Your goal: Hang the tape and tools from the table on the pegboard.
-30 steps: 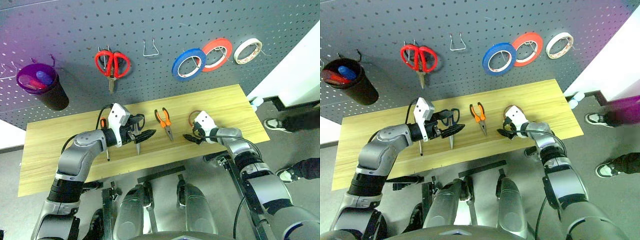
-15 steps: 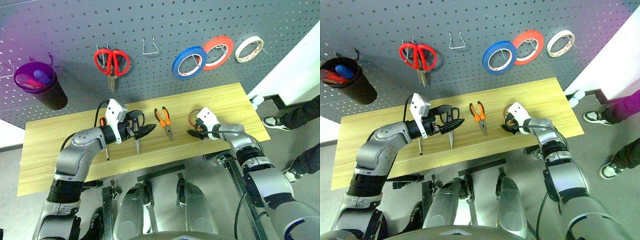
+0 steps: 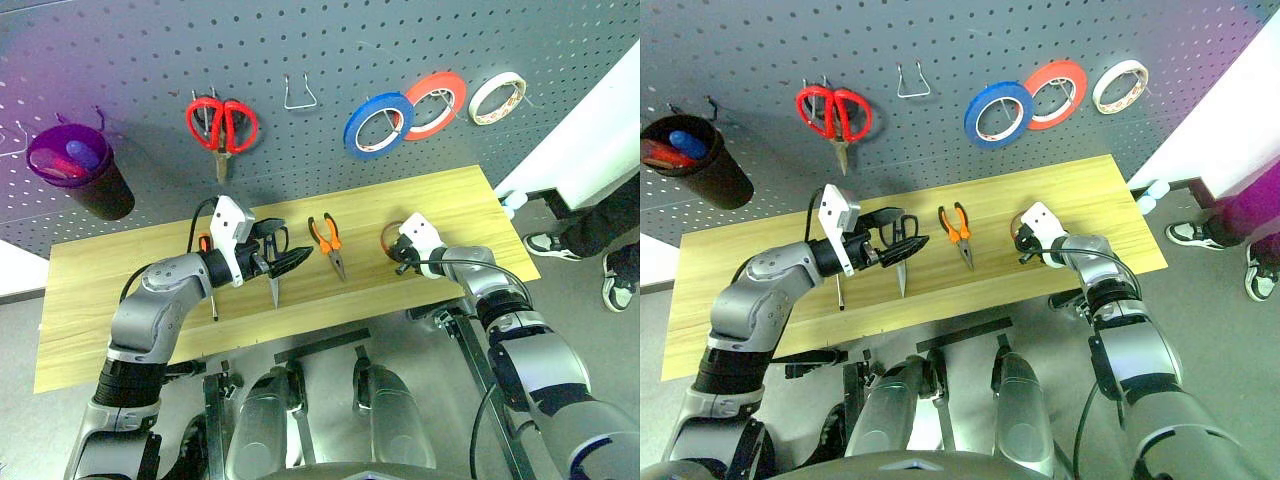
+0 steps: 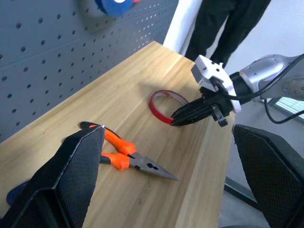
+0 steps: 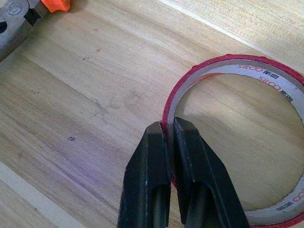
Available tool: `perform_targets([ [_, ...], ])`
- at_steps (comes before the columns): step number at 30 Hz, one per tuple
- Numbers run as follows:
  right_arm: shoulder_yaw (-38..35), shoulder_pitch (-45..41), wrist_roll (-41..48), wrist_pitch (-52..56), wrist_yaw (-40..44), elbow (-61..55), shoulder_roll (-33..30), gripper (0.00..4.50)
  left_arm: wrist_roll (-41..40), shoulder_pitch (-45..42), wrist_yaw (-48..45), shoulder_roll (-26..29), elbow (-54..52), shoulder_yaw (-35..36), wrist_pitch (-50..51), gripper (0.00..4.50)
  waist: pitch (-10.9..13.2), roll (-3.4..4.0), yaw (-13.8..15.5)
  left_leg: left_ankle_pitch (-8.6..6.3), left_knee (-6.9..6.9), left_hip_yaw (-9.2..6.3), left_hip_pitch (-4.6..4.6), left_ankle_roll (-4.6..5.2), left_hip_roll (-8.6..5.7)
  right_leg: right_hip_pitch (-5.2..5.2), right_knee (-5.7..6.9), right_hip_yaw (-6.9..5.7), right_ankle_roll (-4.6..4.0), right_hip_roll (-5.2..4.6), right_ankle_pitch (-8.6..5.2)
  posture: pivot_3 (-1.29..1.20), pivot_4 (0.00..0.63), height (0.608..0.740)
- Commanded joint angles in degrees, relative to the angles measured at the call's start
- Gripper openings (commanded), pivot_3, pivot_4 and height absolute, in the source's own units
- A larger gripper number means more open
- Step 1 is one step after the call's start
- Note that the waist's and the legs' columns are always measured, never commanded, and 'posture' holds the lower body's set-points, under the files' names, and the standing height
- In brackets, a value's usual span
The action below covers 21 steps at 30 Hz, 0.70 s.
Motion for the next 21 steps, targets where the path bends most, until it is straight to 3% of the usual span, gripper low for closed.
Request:
perform_targets([
  [1,-0.20,0.95,0.09,0.00,0.19,-1.01,0.19,0.07,-1.02,0.17,0.04,0.06,-1.95,1.33,-1.80,4.50,0.00,0.00,0.00,0.00,0.00,0.00,0.00,0.00,0.00,0.00,0.00,0.00,0.00,0.00,0.00,-0.01,0.327,0.723],
  [21,-10.74,16.89,14.67,11.82,1.76,-33.82,-1.51,0.07,-3.15,-0.57,-0.25,-0.56,-3.16,1.40,-2.94,4.50,-0.11,-0.02,-0.03,0.00,-0.07,0.01,-0.23,-0.02,0.00,-0.13,-0.08,-0.07,0.15,0.03,0.09,-0.07,0.243,0.723],
])
